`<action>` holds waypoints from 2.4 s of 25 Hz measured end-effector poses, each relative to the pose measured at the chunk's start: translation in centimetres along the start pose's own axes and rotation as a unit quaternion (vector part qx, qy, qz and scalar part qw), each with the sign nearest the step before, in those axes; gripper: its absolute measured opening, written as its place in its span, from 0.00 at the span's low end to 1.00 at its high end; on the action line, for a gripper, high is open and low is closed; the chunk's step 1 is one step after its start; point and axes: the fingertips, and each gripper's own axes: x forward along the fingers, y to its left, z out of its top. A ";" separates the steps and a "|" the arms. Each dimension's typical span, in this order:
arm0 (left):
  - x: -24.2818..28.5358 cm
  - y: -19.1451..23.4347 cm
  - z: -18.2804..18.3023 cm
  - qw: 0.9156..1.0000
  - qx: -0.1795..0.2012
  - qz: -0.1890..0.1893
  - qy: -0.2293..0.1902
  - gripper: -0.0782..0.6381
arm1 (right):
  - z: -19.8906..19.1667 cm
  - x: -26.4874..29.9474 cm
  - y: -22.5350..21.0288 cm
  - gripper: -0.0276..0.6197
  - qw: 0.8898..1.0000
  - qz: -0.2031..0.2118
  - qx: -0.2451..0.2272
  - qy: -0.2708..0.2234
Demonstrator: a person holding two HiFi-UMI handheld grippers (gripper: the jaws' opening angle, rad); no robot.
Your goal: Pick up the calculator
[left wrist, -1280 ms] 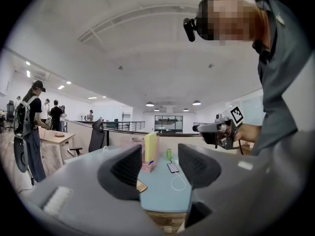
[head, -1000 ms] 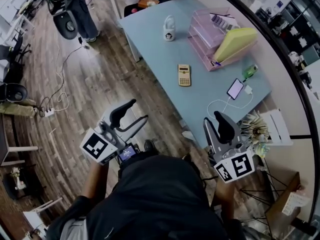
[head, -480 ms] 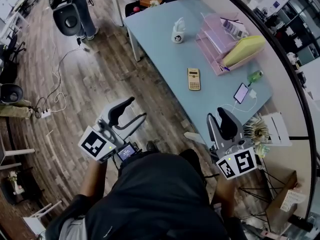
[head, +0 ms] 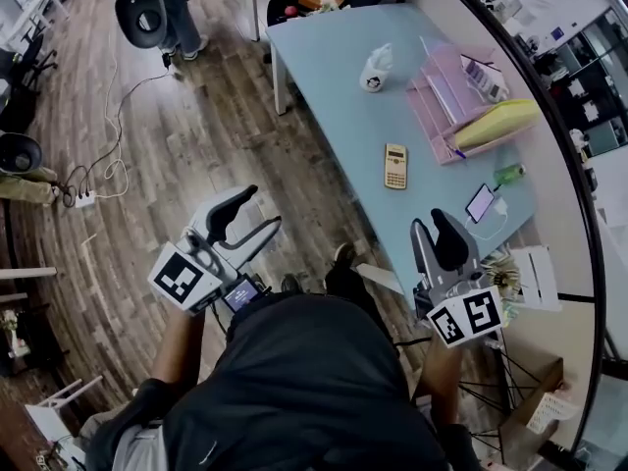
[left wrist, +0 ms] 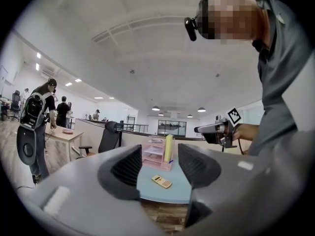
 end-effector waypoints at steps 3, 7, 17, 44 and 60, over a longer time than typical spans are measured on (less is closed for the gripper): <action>0.3 0.6 -0.1 1.000 0.001 0.008 0.001 0.49 | -0.6 1.1 -1.1 0.24 1.000 0.003 0.005 0.005; 0.9 1.9 -0.2 0.999 -0.002 0.034 0.005 0.49 | -1.3 2.8 -3.2 0.24 1.000 0.009 0.010 0.010; 5.6 4.2 -0.5 0.998 -0.009 0.064 0.024 0.49 | -6.4 8.6 -10.4 0.24 0.997 0.018 0.040 0.057; 13.0 7.8 -6.8 0.988 -0.076 0.085 0.104 0.49 | -29.2 18.1 -23.2 0.58 0.949 -0.096 0.128 0.273; 13.2 8.0 -10.4 0.978 -0.107 0.113 0.138 0.49 | -39.4 19.4 -25.1 0.64 0.912 -0.144 0.115 0.366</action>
